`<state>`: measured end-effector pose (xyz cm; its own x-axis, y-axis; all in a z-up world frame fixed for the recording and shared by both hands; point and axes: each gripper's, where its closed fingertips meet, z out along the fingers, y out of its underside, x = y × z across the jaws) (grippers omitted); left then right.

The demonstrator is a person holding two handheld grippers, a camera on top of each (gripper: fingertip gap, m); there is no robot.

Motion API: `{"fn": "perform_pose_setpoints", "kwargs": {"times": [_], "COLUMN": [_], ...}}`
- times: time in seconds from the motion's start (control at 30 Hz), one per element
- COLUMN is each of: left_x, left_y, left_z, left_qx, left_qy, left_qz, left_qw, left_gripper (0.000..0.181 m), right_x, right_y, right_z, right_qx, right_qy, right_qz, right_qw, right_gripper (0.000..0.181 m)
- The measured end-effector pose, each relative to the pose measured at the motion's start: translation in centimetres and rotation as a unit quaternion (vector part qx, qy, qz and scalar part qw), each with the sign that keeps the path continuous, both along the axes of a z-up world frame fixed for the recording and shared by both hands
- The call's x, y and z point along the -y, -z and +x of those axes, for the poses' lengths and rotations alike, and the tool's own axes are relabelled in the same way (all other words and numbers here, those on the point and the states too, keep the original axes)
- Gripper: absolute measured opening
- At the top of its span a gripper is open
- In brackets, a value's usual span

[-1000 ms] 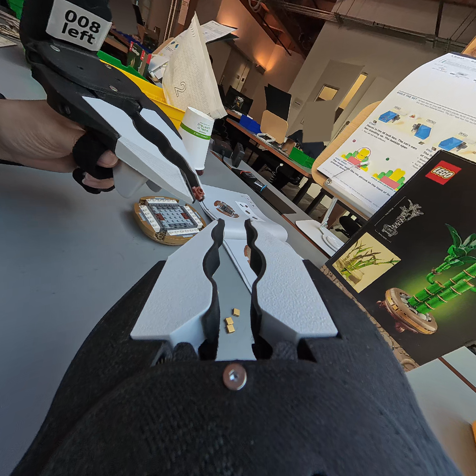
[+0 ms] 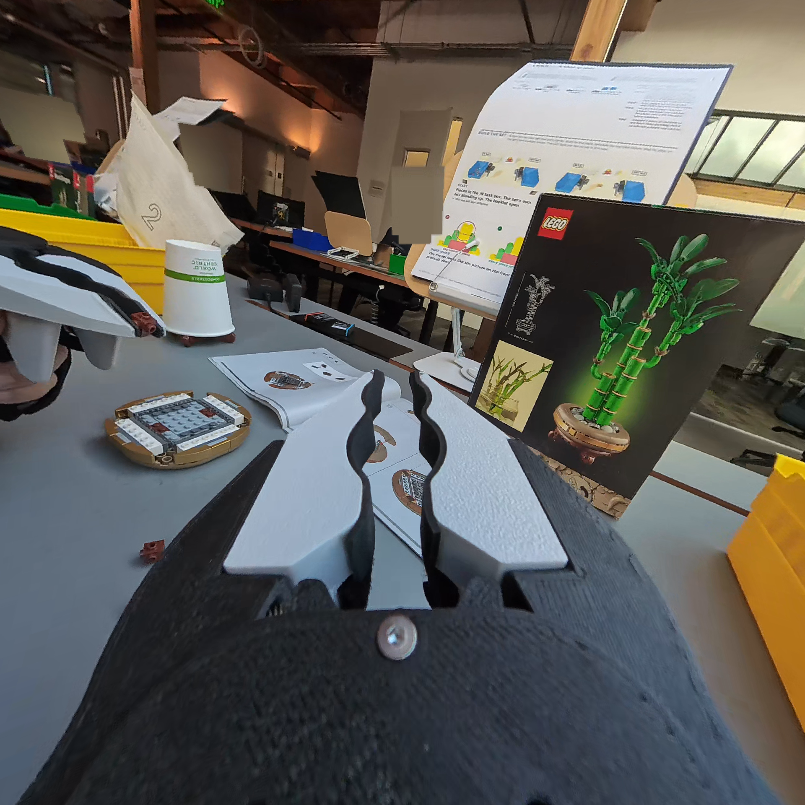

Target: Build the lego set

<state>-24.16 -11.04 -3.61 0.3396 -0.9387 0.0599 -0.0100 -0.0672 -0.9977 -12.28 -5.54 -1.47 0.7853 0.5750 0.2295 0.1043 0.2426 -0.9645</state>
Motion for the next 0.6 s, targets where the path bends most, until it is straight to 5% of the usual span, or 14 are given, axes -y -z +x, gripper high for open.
{"fn": "perform_pose_setpoints", "kwargs": {"times": [0.37, 0.6], "left_x": [0.1, 0.1], "left_y": [-0.1, -0.4], "left_z": [-0.2, -0.9], "left_qx": [0.009, 0.007], "left_qy": [0.018, 0.009], "left_qz": [0.016, 0.021], "left_qw": [1.000, 1.000], "left_gripper": [0.010, 0.010], "right_x": [-0.1, 1.6], "right_y": [0.5, 2.6], "right_z": [-0.2, -2.9], "right_qx": [0.007, 0.112], "right_qy": [-0.007, -0.116], "right_qz": [-0.010, -0.071], "right_qw": [1.000, 0.984], "right_gripper": [0.012, 0.012]}}
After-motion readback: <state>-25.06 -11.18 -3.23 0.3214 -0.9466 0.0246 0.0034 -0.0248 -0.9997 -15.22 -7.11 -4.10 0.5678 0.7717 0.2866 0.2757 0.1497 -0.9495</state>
